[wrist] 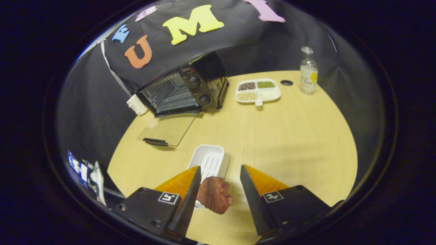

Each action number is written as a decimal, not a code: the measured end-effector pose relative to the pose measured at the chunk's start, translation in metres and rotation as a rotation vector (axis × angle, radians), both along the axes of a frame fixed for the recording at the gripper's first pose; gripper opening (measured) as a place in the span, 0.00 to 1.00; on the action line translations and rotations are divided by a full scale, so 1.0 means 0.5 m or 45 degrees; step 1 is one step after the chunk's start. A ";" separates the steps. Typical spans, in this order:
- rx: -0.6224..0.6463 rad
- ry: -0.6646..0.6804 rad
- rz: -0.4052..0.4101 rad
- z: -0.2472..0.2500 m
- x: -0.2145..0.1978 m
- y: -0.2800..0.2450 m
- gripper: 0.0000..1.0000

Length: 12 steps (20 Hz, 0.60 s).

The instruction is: Open the toaster oven, put the food inside, and close the toaster oven door.

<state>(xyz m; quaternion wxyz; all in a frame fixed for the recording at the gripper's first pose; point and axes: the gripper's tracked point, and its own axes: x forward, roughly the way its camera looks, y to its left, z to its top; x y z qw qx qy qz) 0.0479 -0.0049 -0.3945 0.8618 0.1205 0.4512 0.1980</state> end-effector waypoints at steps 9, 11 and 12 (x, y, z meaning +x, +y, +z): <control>0.294 0.250 -0.124 -0.008 -0.028 0.007 0.18; 0.284 0.205 -0.145 0.022 -0.025 0.001 0.17; 0.283 0.180 -0.157 0.044 -0.029 -0.001 0.17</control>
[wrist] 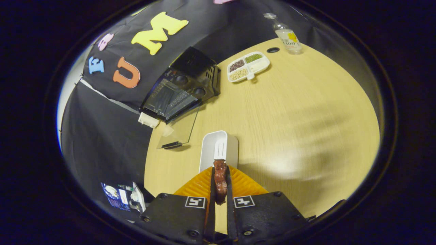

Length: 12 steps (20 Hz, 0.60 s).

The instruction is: Open the toaster oven, put the food inside, and close the toaster oven door.

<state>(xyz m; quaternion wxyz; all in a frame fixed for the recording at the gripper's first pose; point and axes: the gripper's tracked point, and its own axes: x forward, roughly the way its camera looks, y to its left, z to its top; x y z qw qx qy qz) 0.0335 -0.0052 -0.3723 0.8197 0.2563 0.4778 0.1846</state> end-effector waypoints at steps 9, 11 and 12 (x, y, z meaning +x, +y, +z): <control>-0.010 -0.174 -0.111 0.139 -0.013 0.141 0.17; 0.014 -0.189 -0.124 0.148 -0.008 0.202 0.17; 0.036 -0.201 -0.131 0.153 -0.003 0.235 0.17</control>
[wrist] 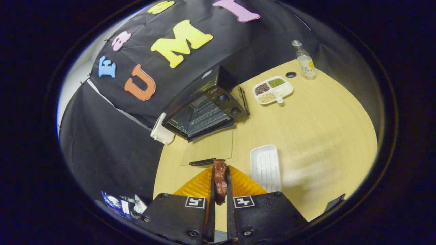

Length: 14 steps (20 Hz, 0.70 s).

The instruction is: Open the toaster oven, put the food inside, and close the toaster oven door.

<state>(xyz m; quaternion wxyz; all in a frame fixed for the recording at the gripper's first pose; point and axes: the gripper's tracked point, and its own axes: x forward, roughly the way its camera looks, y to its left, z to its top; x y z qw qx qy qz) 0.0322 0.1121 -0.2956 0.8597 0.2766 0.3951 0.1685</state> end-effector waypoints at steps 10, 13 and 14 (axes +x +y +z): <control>0.352 -0.048 -0.132 0.024 0.126 0.267 0.17; 0.428 -0.062 -0.221 0.005 0.201 0.300 0.17; 0.443 -0.061 -0.270 -0.007 0.227 0.306 0.17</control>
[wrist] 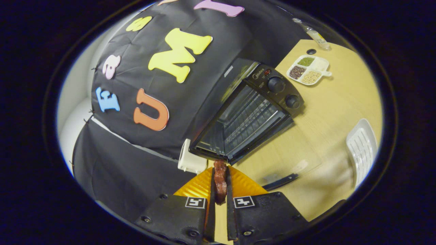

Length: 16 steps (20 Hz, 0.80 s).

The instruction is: Open the toaster oven, put the food inside, and close the toaster oven door.

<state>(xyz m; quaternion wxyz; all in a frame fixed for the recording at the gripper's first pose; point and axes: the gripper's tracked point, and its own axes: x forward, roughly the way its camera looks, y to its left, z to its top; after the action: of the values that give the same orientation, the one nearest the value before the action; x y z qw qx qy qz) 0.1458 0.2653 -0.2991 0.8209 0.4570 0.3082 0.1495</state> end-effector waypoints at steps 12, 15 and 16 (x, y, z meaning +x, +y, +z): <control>0.174 0.027 -0.462 -0.101 0.266 0.029 0.17; 0.151 0.041 -0.519 -0.119 0.305 0.029 0.18; 0.143 0.041 -0.537 -0.123 0.317 0.030 0.18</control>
<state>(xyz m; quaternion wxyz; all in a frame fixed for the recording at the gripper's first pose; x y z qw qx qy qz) 0.3043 0.2802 -0.3605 0.8022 0.5587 0.2101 -0.0158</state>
